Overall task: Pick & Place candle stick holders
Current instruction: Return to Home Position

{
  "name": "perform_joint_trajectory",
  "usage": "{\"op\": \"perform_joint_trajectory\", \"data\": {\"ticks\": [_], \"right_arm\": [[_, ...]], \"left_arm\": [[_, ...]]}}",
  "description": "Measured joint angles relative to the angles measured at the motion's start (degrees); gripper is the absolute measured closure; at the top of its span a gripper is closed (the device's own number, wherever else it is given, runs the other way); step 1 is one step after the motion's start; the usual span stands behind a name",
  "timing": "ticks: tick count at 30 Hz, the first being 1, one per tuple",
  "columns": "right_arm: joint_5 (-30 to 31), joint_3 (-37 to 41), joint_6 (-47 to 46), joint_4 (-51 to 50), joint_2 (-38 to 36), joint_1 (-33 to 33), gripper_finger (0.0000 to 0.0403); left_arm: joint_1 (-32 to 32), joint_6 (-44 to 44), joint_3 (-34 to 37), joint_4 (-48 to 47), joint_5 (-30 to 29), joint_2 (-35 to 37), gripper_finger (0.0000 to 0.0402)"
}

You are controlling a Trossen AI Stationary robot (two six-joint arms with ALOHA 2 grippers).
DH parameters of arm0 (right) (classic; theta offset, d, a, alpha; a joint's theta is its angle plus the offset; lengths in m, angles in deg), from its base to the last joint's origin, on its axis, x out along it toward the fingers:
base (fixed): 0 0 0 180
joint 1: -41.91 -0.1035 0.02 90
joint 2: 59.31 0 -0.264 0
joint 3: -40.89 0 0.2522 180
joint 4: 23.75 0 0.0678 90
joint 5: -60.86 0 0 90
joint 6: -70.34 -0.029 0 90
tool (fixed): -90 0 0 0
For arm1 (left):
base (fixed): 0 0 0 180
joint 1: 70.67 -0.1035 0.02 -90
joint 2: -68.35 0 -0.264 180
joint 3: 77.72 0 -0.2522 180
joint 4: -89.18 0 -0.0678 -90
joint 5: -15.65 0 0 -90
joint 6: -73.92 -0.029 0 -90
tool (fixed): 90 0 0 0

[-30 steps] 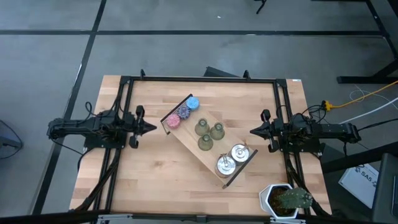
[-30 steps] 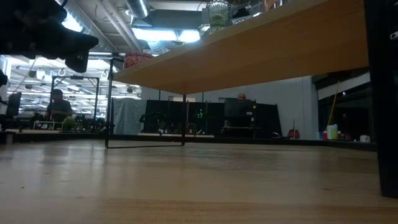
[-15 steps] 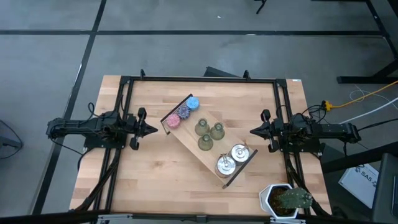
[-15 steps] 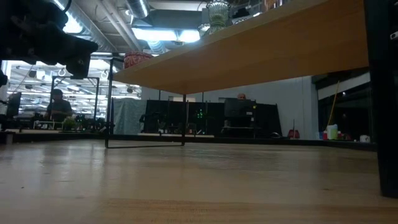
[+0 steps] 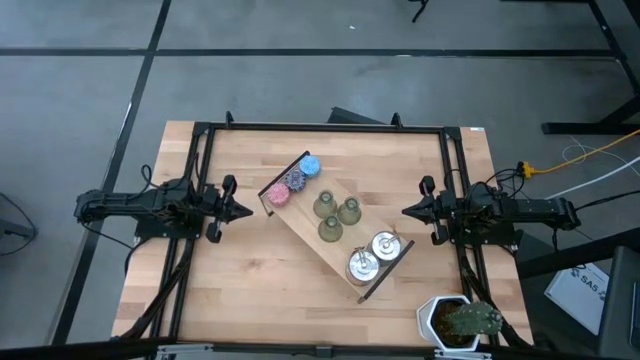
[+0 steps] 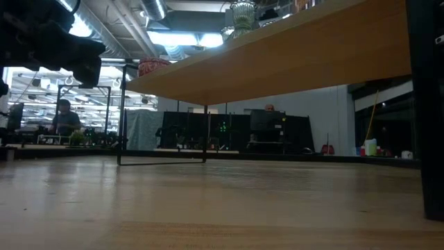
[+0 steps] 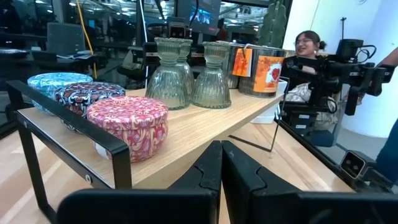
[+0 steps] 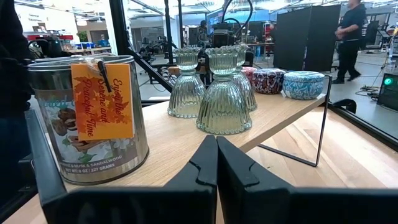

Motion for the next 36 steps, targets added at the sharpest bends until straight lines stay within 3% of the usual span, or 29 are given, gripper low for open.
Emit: {"op": "perform_joint_trajectory", "data": {"ticks": [17, 25, 32, 36], "right_arm": [[0.0, 0.0, 0.0, 0.0, 0.0, 0.0, 0.0402], [0.0, 0.0, 0.0, 0.0, 0.0, 0.0, 0.0402], [0.0, 0.0, 0.0, 0.0, 0.0, 0.0, 0.0402], [0.0, 0.0, 0.0, 0.0, 0.0, 0.0, 0.0402]], "left_arm": [[0.0, 1.0, 0.0, 0.0, 0.0, 0.0, 0.0400], [0.0, -5.1, 0.0, 0.0, -0.1, 0.0, 0.0400], [0.0, -6.2, 0.0, -1.0, -8.5, 0.0, 0.0400], [0.0, -6.5, 0.0, -1.0, -9.4, 0.0, 0.0400]]}}
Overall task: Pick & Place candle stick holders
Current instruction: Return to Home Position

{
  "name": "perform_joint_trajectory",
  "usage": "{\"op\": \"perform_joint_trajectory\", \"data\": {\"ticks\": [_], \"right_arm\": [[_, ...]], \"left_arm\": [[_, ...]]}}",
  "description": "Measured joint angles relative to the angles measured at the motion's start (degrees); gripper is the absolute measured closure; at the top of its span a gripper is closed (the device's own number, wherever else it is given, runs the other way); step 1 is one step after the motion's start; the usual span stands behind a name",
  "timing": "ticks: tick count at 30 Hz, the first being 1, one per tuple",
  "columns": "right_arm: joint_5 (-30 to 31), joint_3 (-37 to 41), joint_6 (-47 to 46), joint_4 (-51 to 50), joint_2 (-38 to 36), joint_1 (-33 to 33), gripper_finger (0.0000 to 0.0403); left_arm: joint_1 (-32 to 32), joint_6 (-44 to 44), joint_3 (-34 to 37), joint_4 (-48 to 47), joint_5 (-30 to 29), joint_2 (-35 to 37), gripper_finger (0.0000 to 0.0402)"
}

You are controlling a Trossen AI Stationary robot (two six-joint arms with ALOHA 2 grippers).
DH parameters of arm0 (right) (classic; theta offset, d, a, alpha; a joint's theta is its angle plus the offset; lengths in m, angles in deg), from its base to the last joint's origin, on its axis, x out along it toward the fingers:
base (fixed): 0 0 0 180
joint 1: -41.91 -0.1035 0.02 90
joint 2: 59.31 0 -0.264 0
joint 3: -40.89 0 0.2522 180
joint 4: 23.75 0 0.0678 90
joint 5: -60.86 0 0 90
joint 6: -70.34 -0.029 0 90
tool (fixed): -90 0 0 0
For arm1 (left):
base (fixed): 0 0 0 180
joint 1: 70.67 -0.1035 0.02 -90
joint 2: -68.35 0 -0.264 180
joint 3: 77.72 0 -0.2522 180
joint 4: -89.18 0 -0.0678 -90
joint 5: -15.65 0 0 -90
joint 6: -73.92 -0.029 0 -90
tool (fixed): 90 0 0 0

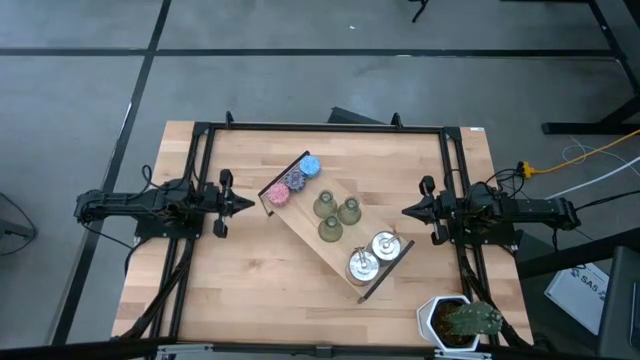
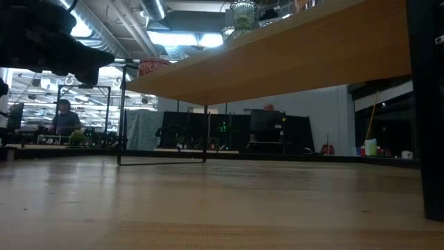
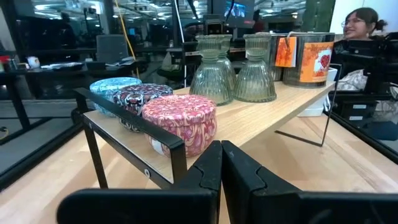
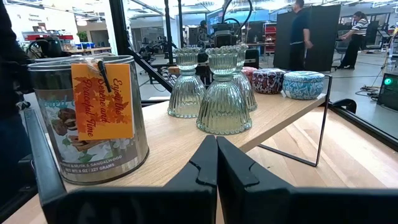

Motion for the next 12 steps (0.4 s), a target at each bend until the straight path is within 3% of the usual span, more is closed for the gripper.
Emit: {"op": "perform_joint_trajectory", "data": {"ticks": [12], "right_arm": [[0.0, 0.0, 0.0, 0.0, 0.0, 0.0, 0.0402]], "left_arm": [[0.0, 0.0, 0.0, 0.4, 1.9, 0.0, 0.0400]]}}
